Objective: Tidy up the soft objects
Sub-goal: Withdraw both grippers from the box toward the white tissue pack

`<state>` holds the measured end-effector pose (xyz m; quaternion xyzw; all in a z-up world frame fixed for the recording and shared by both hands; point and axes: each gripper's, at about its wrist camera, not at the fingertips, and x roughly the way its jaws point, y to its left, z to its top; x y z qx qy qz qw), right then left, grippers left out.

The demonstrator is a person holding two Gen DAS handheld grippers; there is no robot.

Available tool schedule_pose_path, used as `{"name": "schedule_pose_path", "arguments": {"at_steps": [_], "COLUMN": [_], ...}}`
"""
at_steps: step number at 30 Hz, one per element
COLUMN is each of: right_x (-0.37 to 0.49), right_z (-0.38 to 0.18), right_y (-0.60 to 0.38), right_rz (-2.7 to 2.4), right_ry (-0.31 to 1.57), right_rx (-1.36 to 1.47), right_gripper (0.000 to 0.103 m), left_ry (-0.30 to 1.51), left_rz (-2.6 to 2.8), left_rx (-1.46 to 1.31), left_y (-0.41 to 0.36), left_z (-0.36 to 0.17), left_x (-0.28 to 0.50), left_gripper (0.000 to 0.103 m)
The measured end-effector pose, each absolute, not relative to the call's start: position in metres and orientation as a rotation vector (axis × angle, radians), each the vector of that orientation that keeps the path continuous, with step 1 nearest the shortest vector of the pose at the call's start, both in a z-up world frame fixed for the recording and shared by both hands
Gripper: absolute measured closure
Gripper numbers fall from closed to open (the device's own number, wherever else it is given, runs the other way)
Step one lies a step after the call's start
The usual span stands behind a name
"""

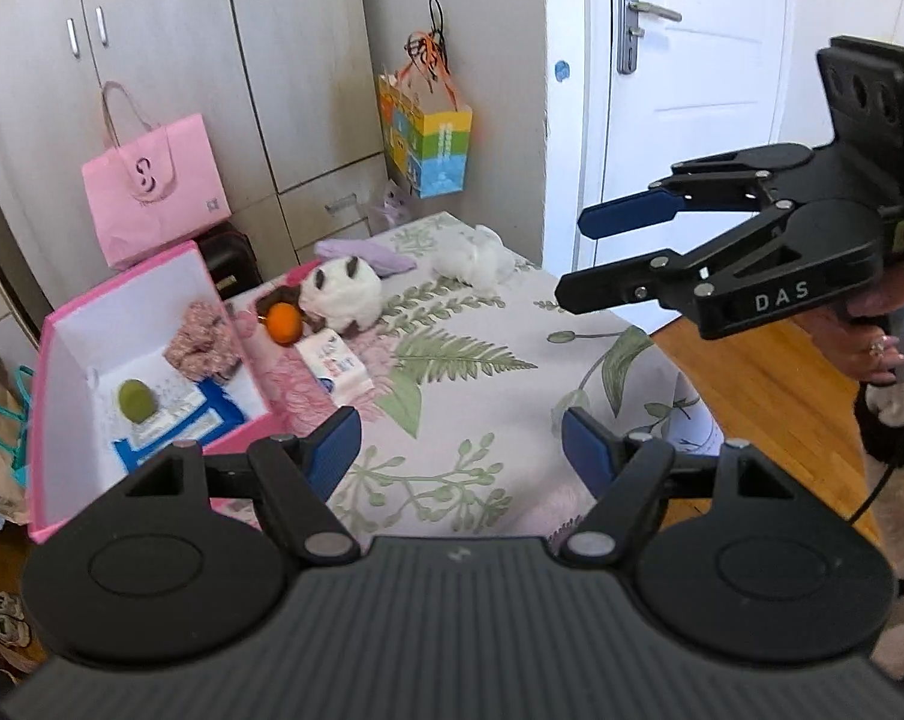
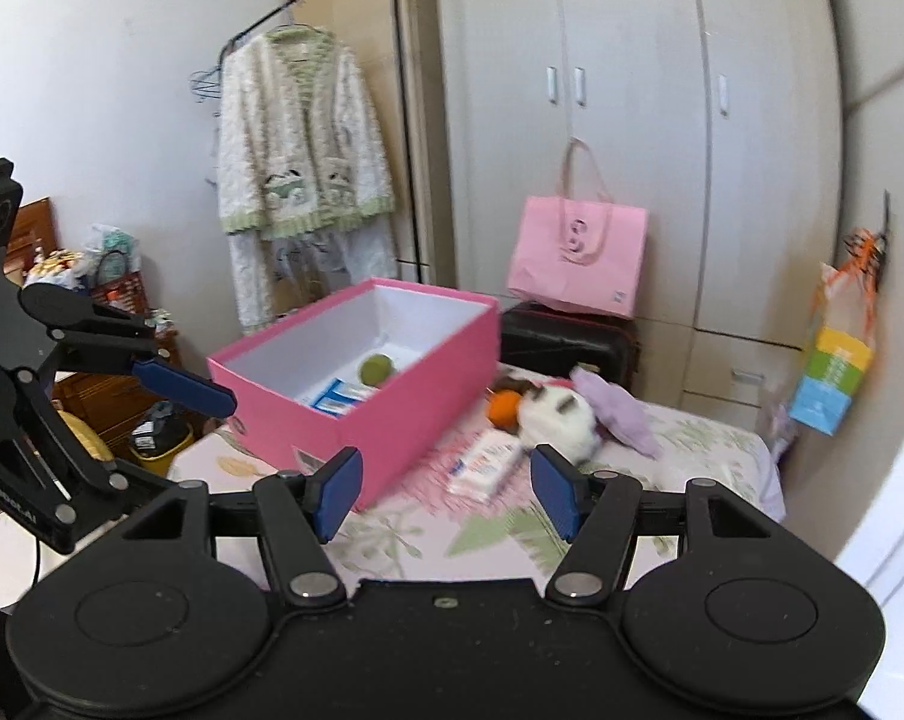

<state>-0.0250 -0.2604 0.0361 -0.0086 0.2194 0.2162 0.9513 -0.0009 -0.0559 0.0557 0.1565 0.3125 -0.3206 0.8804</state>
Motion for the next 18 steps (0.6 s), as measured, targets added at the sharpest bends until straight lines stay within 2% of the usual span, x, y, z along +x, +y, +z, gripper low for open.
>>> {"name": "schedule_pose_path", "arguments": {"at_steps": [18], "right_x": [0.04], "right_z": [-0.037], "right_y": [-0.305], "right_rz": [0.342], "right_ry": [0.413], "right_rx": [0.036], "right_gripper": [0.029], "left_ry": [0.603], "left_rz": [-0.498], "left_rx": [0.247], "left_y": [-0.108], "left_z": [-0.013], "left_x": [0.084], "left_gripper": [0.03]}}
